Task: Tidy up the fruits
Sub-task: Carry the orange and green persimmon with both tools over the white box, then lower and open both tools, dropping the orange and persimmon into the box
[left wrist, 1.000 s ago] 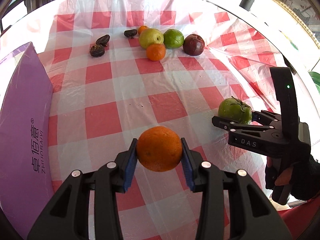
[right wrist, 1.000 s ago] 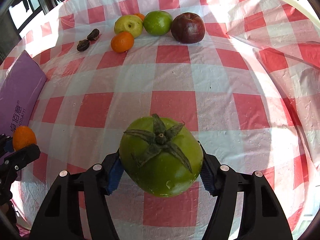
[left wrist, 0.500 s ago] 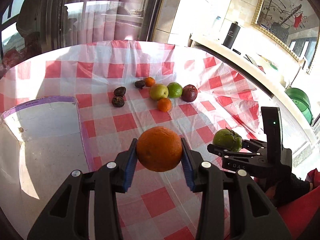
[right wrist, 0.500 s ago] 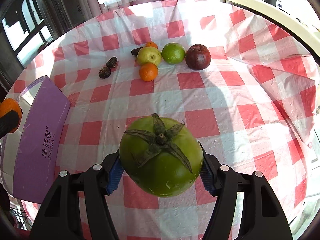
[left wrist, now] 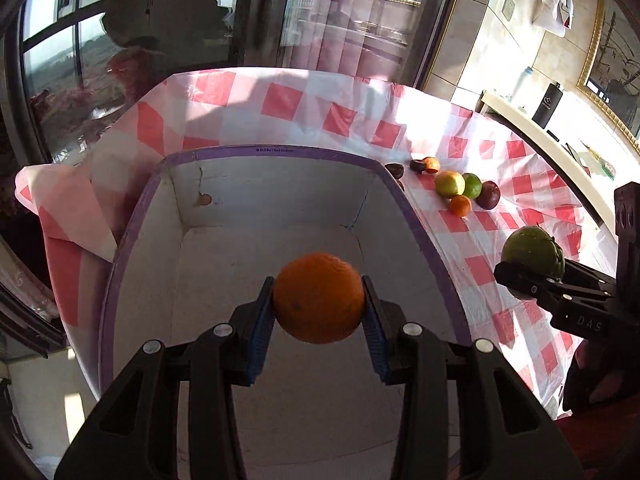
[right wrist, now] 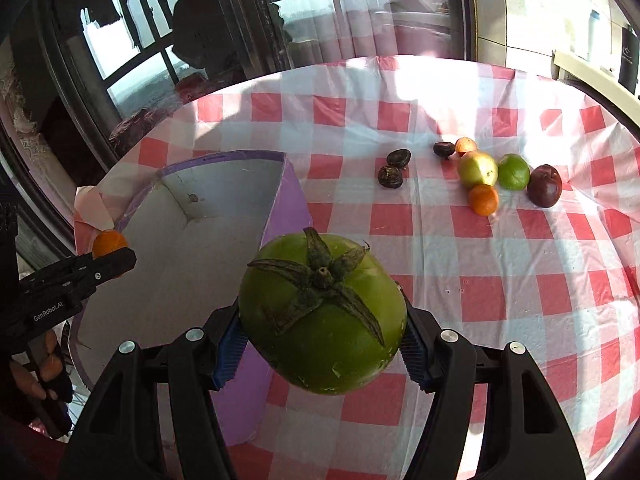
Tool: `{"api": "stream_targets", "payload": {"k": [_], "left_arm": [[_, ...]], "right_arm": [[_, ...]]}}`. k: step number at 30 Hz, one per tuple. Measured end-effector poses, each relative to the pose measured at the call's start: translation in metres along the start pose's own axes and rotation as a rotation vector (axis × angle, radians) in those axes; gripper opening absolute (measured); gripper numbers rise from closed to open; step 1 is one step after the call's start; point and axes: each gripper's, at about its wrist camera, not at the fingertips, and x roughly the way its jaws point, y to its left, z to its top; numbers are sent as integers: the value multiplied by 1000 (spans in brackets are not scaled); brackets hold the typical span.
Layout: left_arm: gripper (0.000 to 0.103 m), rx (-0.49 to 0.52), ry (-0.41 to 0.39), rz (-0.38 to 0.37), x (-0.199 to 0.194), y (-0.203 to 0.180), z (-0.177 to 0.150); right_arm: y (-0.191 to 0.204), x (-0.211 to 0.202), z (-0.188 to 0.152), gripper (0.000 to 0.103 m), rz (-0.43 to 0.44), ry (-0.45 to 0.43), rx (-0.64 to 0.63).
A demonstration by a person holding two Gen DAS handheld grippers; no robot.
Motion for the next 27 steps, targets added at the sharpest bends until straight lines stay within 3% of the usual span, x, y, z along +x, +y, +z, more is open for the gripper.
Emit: {"api": "stream_targets", "payload": {"k": [6, 10, 16, 23, 27], "left_arm": [[41, 37, 129, 66, 15, 34, -12], [41, 47, 228, 70, 31, 42, -25], [41, 102, 339, 73, 49, 43, -43], [42, 179, 388, 78, 56, 40, -56], [42, 205, 385, 66, 55, 40, -57]], "right_arm": [[65, 41, 26, 64, 86, 92, -76], [94, 75, 35, 64, 63, 207, -132], [126, 134, 27, 64, -36, 410, -242], [133, 187, -7, 64, -125, 658, -253], [122, 193, -22, 64, -138, 713, -208]]}}
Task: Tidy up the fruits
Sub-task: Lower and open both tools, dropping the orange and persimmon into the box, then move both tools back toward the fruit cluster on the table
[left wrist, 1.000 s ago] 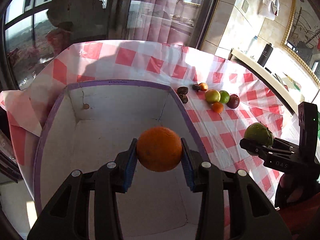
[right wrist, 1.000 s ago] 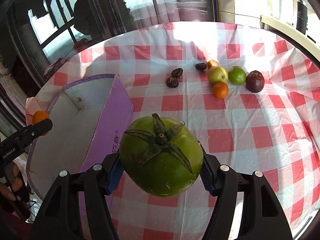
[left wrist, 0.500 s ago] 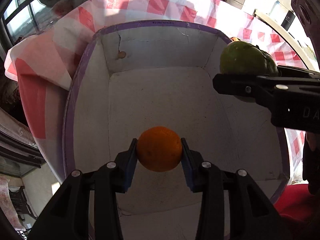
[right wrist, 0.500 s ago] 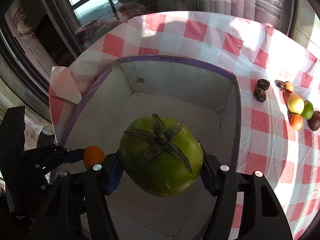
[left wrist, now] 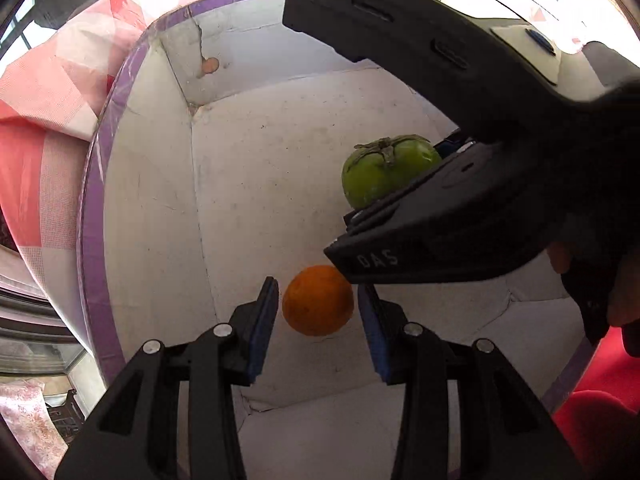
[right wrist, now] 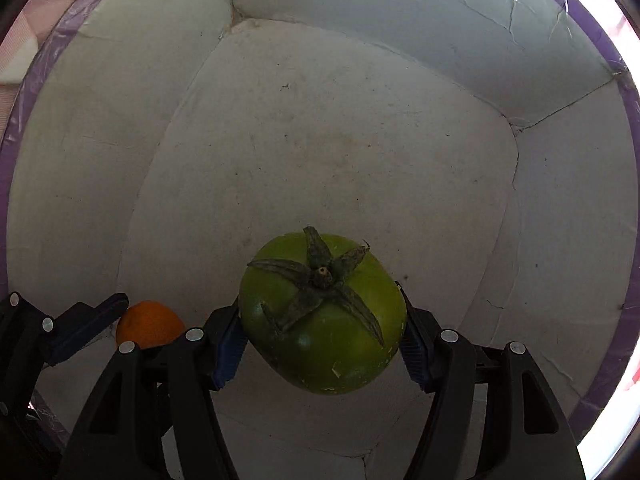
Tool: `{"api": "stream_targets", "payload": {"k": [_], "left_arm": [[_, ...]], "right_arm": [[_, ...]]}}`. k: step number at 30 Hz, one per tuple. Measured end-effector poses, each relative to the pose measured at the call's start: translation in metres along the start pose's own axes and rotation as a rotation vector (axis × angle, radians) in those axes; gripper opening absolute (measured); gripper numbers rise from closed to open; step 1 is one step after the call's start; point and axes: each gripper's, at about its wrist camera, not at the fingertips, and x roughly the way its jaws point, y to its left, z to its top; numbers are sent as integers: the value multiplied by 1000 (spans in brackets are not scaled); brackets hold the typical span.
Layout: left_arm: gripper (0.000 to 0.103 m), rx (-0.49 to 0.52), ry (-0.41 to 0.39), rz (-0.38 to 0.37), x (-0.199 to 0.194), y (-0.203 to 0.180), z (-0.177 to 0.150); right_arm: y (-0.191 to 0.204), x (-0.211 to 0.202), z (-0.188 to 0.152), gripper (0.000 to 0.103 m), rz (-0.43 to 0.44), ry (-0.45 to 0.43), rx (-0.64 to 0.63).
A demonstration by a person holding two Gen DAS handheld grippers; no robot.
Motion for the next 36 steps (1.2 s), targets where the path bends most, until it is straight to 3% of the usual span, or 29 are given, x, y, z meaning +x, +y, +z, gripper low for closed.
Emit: {"api": "stream_targets", "payload": {"k": [3, 9, 13, 16, 19, 25, 30, 32, 34, 36], "left_arm": [[42, 14, 9, 7, 3, 0, 0], [52, 20, 15, 2, 6, -4, 1], [59, 10, 10, -23, 5, -6, 2], [73, 7, 1, -65, 2, -9, 1], [78, -1, -26, -76, -3, -13, -1], [82, -53, -179, -97, -34, -12, -6], [101, -122, -369, -27, -73, -11, -16], [101, -204, -311, -26, -67, -5, -15], [100, -280, -229, 24, -56, 3, -15], [93, -306, -245, 63, -60, 1, -16]], "right_arm": [[0, 1, -3, 64, -11, 3, -3], [6, 5, -8, 65, -27, 6, -10], [8, -4, -10, 78, -4, -42, 2], [6, -14, -12, 79, 8, -85, 1], [2, -29, -23, 83, 26, -151, -12], [-8, -63, -37, 84, 102, -308, 7], [-30, -93, -47, 86, 230, -398, 51], [-35, -109, -50, 86, 267, -443, 60], [-38, -118, -43, 86, 314, -472, 78], [-46, -121, -48, 86, 399, -510, 102]]}}
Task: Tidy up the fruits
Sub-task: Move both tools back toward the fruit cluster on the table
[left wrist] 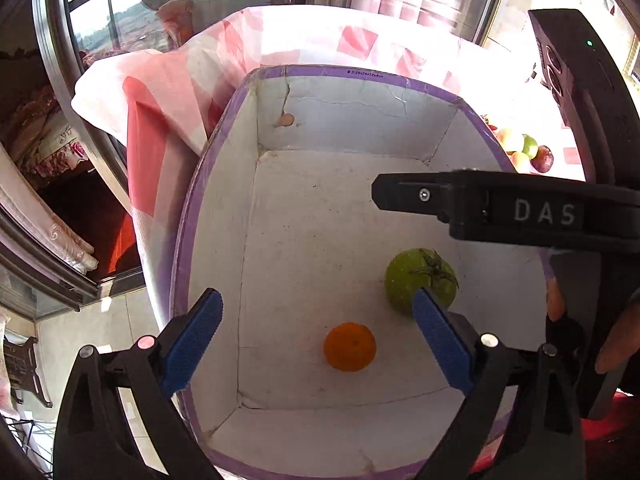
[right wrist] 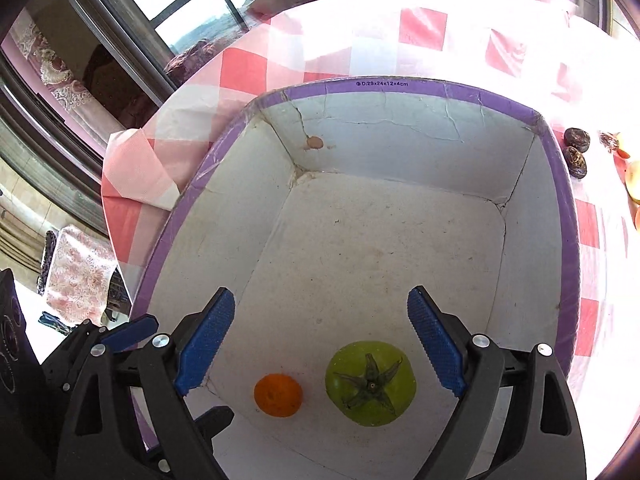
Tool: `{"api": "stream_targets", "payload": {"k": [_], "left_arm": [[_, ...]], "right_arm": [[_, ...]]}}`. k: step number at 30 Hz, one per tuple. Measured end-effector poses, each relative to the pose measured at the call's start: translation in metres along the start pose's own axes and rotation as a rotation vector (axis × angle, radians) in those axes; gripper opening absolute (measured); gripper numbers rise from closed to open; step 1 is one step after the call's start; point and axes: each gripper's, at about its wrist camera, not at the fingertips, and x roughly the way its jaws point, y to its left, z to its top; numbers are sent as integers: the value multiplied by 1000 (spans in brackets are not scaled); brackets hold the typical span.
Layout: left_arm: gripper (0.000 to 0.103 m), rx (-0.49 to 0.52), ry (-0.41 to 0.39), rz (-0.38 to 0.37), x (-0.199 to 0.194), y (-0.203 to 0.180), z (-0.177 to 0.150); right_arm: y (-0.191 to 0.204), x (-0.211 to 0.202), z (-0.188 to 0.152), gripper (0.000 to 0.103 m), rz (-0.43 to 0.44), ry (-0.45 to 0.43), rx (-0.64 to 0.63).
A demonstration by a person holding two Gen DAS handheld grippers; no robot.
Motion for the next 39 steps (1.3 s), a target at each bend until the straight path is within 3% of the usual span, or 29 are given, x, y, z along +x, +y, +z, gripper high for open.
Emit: {"api": "stream_targets", "payload": {"k": [3, 8, 13, 19, 25, 29, 34, 39], "left_arm": [[95, -44, -74, 51, -8, -1, 5], [99, -36, -151, 175, -19, -25, 17], [101, 8, -235, 244, -30, -71, 38], [101, 128, -279, 156, -28, -161, 65], [101, 332, -135, 27, 21, -263, 54], [101, 366, 5, -1, 72, -306, 34], [101, 361, 139, 4, 119, -341, 14], [101, 360, 228, 24, 136, -352, -8]], "right_arm": [[-10, -21, 2, 86, 87, -56, 36], [-33, -70, 15, 86, 143, -201, 77], [-106, -94, 13, 86, 33, -281, 181], [-222, -111, -31, 86, -170, -238, 364], [-322, -124, -76, 86, -329, -168, 502], [-368, -124, -91, 86, -419, -109, 510], [-400, -103, -83, 86, -510, -50, 390], [-407, -76, -46, 88, -567, -83, 204]]}}
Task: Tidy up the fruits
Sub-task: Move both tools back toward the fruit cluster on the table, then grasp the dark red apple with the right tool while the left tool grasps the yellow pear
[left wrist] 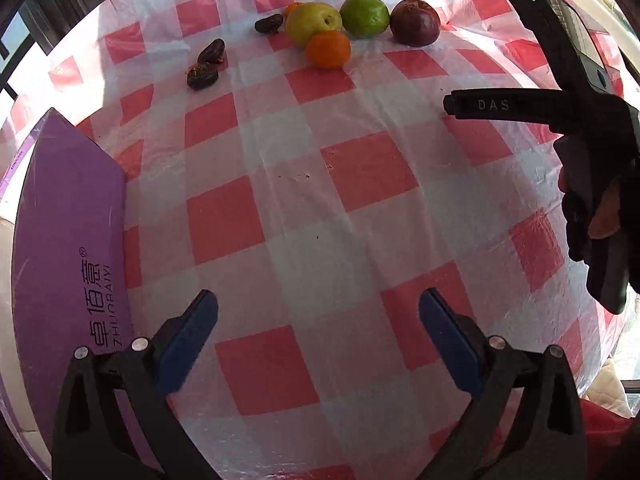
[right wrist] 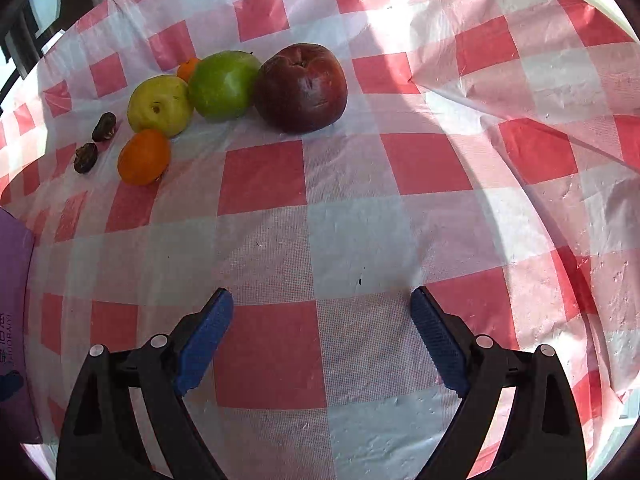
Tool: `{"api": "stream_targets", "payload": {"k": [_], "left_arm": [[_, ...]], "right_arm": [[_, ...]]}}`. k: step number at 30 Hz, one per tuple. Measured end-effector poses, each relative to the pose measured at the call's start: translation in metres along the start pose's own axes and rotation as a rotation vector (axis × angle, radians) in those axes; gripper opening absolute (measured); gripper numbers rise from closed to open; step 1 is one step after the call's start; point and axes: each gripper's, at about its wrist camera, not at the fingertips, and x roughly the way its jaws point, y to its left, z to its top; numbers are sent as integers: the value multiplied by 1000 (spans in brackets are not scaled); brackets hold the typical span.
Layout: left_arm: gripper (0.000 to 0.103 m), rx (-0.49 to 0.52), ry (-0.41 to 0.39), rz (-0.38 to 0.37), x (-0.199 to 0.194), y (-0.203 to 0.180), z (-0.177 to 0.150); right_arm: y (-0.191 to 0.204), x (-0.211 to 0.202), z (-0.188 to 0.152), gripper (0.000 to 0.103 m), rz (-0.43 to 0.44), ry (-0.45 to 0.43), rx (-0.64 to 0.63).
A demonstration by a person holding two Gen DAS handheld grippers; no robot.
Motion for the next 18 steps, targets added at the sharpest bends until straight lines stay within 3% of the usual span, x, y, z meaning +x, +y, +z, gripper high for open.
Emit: {"api": "stream_targets", "payload": {"k": [8, 14, 16, 18], "left_arm": [[101, -107, 103, 49, 13, 21, -22], [101, -158, 102, 51, 16, 35, -5], [101, -161, 88, 44, 18, 36, 11], [101, -158, 67, 43, 20, 38, 32]], "right_arm": [[8, 40, 71, 88, 3, -105, -100], [-1, 54, 93, 88, 65, -121, -165], [-5, 53, 92, 77, 117, -123, -179], [-12, 50, 89, 65, 111, -142, -161]]}}
